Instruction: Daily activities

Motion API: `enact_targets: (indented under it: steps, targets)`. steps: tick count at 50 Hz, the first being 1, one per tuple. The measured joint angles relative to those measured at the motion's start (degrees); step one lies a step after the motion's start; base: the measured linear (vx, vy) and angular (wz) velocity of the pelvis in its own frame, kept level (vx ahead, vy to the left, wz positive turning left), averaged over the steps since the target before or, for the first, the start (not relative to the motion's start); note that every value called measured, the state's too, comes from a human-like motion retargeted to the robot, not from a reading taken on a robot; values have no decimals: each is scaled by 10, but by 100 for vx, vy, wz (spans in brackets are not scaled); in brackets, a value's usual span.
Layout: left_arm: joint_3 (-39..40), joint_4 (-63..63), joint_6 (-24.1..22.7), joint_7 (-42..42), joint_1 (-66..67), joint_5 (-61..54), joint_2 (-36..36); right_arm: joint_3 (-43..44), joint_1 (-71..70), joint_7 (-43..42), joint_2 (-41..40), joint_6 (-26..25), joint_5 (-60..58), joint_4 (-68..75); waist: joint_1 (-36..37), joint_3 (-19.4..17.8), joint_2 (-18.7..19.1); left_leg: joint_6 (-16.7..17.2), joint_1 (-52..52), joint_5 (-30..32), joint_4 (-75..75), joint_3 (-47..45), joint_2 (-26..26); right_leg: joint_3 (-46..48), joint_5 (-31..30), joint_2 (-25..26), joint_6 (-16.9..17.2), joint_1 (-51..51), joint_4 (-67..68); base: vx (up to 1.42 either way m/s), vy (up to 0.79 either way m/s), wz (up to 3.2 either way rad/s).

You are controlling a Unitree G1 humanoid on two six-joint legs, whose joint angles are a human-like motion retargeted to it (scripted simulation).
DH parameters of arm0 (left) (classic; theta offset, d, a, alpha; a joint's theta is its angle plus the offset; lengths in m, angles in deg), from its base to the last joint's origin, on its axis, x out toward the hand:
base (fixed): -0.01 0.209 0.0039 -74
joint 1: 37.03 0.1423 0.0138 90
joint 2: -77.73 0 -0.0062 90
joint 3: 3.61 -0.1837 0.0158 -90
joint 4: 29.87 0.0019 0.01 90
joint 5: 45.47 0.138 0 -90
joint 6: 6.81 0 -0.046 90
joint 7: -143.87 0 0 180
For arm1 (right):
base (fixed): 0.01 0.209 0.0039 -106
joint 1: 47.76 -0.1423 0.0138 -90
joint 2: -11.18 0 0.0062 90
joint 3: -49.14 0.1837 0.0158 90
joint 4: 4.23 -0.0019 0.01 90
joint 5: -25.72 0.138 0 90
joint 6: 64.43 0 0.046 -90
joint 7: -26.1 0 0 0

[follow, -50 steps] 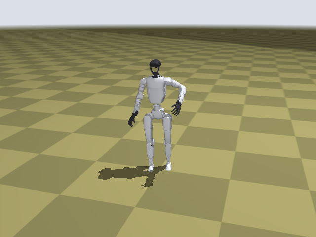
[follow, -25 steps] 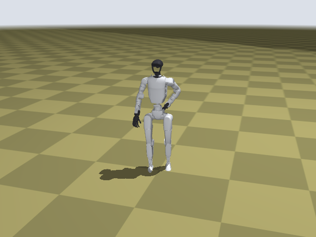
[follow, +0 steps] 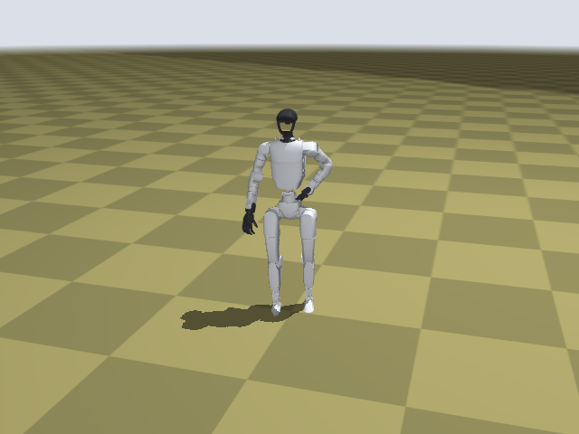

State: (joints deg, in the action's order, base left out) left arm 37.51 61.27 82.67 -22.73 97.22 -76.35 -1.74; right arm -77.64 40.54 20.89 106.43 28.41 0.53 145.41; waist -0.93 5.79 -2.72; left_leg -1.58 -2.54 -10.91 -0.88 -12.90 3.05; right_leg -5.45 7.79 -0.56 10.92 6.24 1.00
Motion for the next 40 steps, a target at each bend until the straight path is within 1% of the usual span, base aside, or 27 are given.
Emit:
enact_targets:
  steps: [9, 20, 40]
  targets:
    - [2, -4, 9, 13, 0, -17, 9, 7, -2, 13, 1, -5, 18, 4, -1, 3, 2, 1, 2, 3, 3, 3, 1, 3, 1, -1, 0, 2, 0, 0, 0, 0]
    - [5, 1, 7, 25, 0, -11, 9, 16, -9, 21, -1, -8, 31, 15, -3, 6, 3, 1, -1, 3, 7, 4, 1, 3, 3, -1, -1, 2, 2, 0, 0, 0]
    - [2, -1, 0, 16, -10, -11, 13, 28, -21, 6, -4, -10, 44, 20, -6, 8, 3, 3, -1, -3, 3, 0, -1, 2, 10, 1, -3, 3, 8, 0, 0, 0]
